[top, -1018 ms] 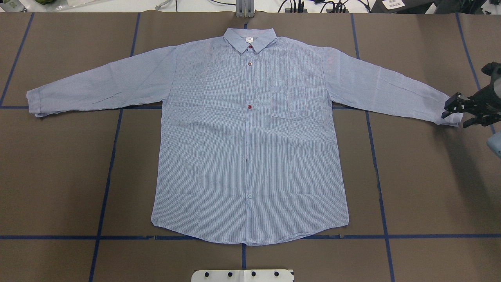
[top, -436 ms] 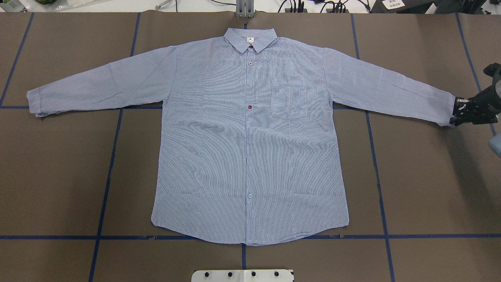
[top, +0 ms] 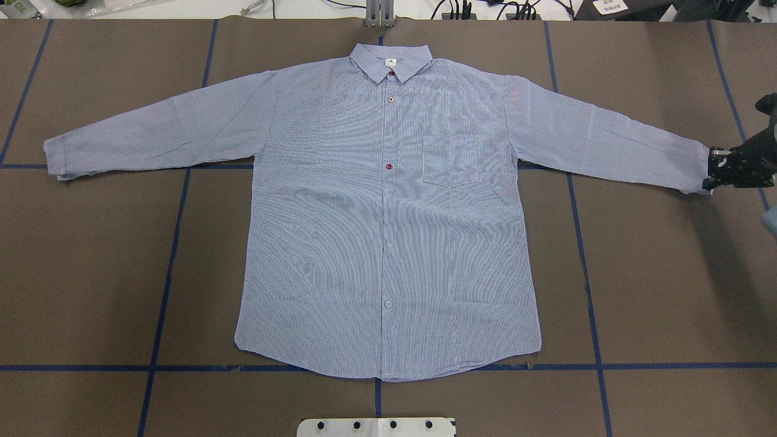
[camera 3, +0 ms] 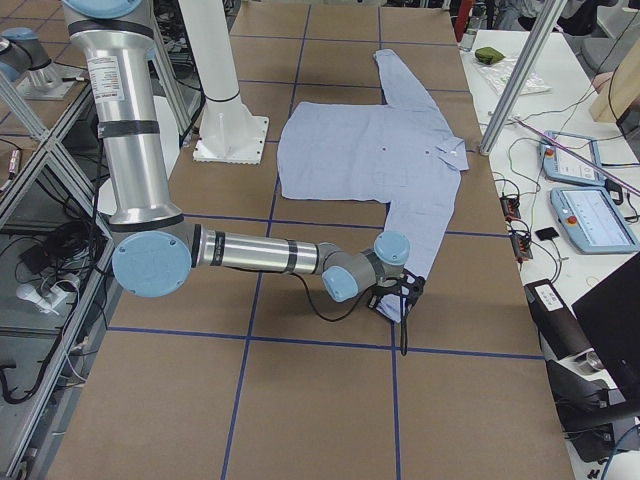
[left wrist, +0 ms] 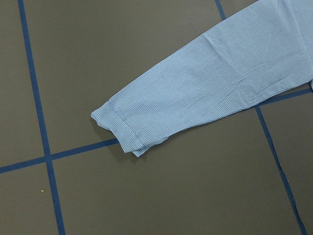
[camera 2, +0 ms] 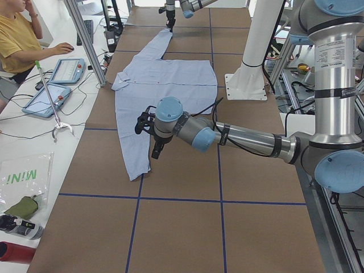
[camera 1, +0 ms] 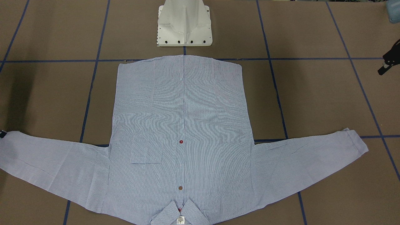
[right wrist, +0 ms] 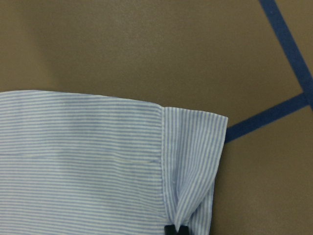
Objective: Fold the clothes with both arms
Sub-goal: 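Lift the cuff with the right gripper and fold the sleeve across the shirt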
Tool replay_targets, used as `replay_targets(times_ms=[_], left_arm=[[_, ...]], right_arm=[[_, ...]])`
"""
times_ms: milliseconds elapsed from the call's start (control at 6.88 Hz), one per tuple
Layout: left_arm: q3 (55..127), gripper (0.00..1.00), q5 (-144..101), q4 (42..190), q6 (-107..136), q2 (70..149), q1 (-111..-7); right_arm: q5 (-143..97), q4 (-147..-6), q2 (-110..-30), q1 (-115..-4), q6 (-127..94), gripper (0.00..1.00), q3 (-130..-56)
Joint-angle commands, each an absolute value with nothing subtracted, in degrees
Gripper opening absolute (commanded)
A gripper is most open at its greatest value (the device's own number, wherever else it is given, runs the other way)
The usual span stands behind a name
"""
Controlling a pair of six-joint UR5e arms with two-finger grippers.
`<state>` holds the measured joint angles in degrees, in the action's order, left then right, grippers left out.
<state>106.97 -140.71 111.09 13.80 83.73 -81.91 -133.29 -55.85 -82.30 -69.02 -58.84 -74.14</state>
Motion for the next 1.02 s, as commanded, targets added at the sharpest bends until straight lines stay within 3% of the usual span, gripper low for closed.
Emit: replay_targets(times_ms=[0, 291, 582, 872], left_arm=[[107.14, 1.00, -140.71, 111.09, 13.80, 83.76, -81.91], [107.40, 1.00, -140.71, 111.09, 13.80, 83.76, -81.83], [107.23, 1.00, -140.27, 111.09, 13.80, 83.76, -81.83], [107.31, 1.00, -140.19, 111.09, 13.80, 83.58, -81.91]], right_arm=[[-132.81, -56.51, -81.22, -69.96, -58.89, 0.00, -79.51], [-132.89, -58.86, -75.19, -69.61, -59.23, 0.00, -81.83], [-132.72, -71.67, -60.97, -65.16, -64.03, 0.00, -81.91], [-128.36, -71.11, -51.20, -55.17, -75.27, 0.00, -81.30]])
